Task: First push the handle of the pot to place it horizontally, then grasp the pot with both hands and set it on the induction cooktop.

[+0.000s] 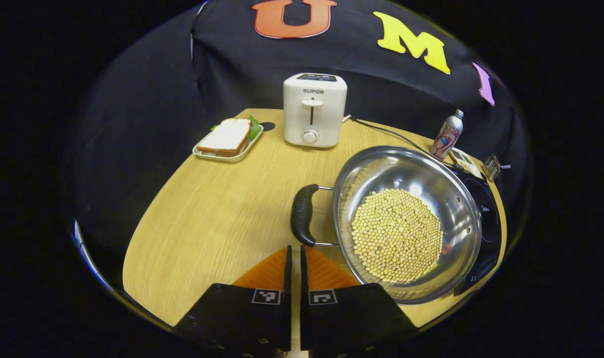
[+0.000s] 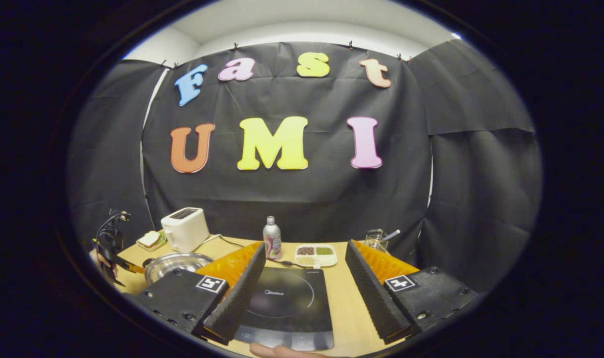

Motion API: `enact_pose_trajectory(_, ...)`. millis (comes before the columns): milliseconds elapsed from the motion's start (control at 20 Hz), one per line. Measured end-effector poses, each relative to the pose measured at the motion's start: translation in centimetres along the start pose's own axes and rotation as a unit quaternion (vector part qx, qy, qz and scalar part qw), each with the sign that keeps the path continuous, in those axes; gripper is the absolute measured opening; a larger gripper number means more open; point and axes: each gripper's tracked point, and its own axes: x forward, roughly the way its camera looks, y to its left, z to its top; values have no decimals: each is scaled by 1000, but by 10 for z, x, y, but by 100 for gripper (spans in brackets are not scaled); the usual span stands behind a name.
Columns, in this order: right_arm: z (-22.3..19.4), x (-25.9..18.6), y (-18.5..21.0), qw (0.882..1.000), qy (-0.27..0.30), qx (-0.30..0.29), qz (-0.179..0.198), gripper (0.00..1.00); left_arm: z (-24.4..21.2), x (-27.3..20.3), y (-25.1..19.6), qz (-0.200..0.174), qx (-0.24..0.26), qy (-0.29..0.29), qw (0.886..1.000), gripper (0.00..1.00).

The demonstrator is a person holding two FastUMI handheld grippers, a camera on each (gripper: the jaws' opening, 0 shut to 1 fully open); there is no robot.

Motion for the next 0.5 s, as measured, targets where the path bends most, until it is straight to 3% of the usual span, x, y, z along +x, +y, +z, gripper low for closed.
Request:
enact_pose_trajectory(50, -4, 2, 5, 1000, 4, 1, 2, 97, 0, -8, -1, -6, -8, -8, 1000, 10)
enact_pose_trajectory(100, -10, 4, 11, 1000, 7, 0, 5, 97, 0, -13, 1, -9, -15, -17, 1000, 16)
enact_pose_trajectory(150, -17, 7, 17, 1000, 11, -1, 8, 97, 1, -20, 2, -13, -23, -27, 999, 12)
enact_pose_trajectory(200, -22, 9, 23, 1000, 15, -3, 11, 97, 3, -26, 1, -19, -29, -38, 999, 31)
enact_pose_trajectory(300, -32, 16, 36, 1000, 23, -8, 20, 100, 8, -43, -4, -45, -30, -59, 997, 55)
enact_pose_trajectory(350, -37, 18, 41, 999, 26, -9, 22, 100, 10, -43, -7, -51, -32, -66, 996, 100)
enact_pose_trajectory(500, -49, 27, 57, 999, 43, -3, 26, 100, 20, -59, -8, -57, -35, -86, 994, 96)
